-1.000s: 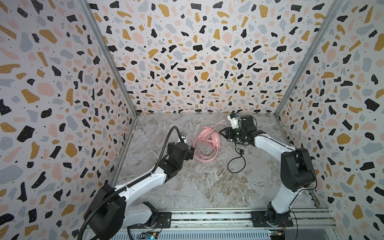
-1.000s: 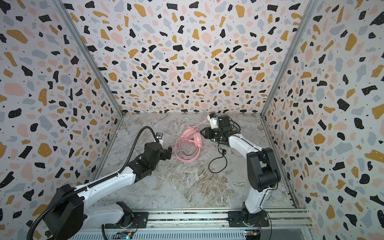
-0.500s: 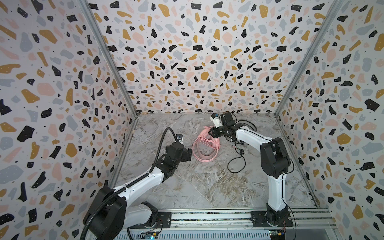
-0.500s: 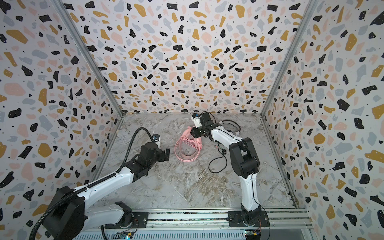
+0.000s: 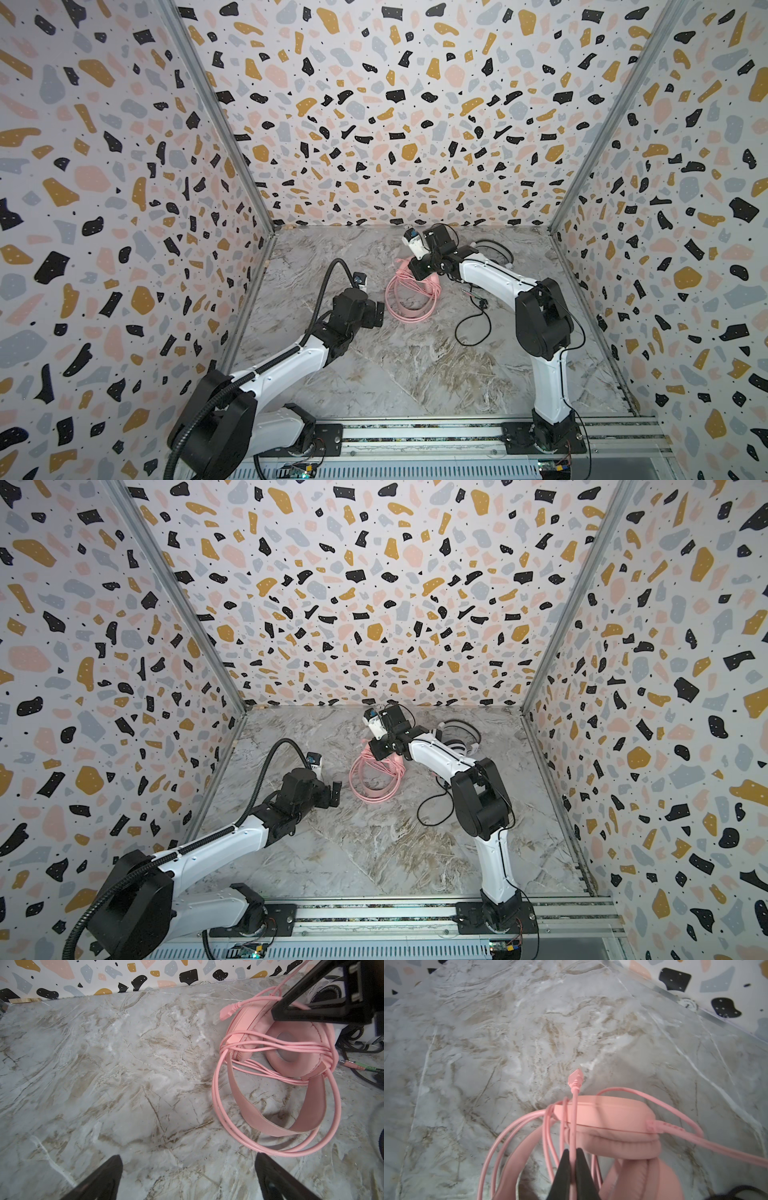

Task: Wrap the headphones
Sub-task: 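Grasp the wrapped pink headphones with the right gripper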

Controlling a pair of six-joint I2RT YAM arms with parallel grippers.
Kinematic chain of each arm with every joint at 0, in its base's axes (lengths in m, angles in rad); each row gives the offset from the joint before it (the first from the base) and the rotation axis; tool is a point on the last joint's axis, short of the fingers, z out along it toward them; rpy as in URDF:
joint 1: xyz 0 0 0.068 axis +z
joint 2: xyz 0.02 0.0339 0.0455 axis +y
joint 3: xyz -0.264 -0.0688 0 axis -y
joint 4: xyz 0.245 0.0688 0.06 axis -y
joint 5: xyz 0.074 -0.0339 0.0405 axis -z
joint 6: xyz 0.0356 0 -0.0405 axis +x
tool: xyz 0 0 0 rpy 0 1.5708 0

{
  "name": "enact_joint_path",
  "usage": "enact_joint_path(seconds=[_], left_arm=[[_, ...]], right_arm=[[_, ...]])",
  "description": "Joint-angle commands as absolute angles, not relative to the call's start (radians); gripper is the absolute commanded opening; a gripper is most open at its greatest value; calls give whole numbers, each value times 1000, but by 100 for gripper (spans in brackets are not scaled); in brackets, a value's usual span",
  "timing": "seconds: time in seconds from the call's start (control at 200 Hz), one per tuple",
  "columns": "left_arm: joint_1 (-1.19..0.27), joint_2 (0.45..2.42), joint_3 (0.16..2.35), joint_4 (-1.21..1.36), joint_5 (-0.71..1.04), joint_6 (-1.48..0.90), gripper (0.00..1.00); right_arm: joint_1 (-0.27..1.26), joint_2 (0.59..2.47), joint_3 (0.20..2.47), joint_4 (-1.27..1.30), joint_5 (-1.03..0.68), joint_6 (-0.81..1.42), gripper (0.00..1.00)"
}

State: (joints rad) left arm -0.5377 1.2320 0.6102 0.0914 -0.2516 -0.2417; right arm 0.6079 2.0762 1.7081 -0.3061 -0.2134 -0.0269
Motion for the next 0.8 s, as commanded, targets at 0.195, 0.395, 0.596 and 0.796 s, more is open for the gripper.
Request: enact_joint_path(seconds=[0.195,0.395,0.596,0.796], left_arm=[[-531,1213,594,124,-246,-247,100],[-529,1210,582,126,-244,-255,100],[-529,1232,597,110,-245,-254,100],[-530,1272,618,86,-246,-256,100]], right_arm=[[625,2070,1777,-374,-195,-57,17],[624,2039,1726,-364,-223,-42,47],[615,1966,1697,-352,-249,-25,47],[584,1786,1484,-245,-258,58,47]])
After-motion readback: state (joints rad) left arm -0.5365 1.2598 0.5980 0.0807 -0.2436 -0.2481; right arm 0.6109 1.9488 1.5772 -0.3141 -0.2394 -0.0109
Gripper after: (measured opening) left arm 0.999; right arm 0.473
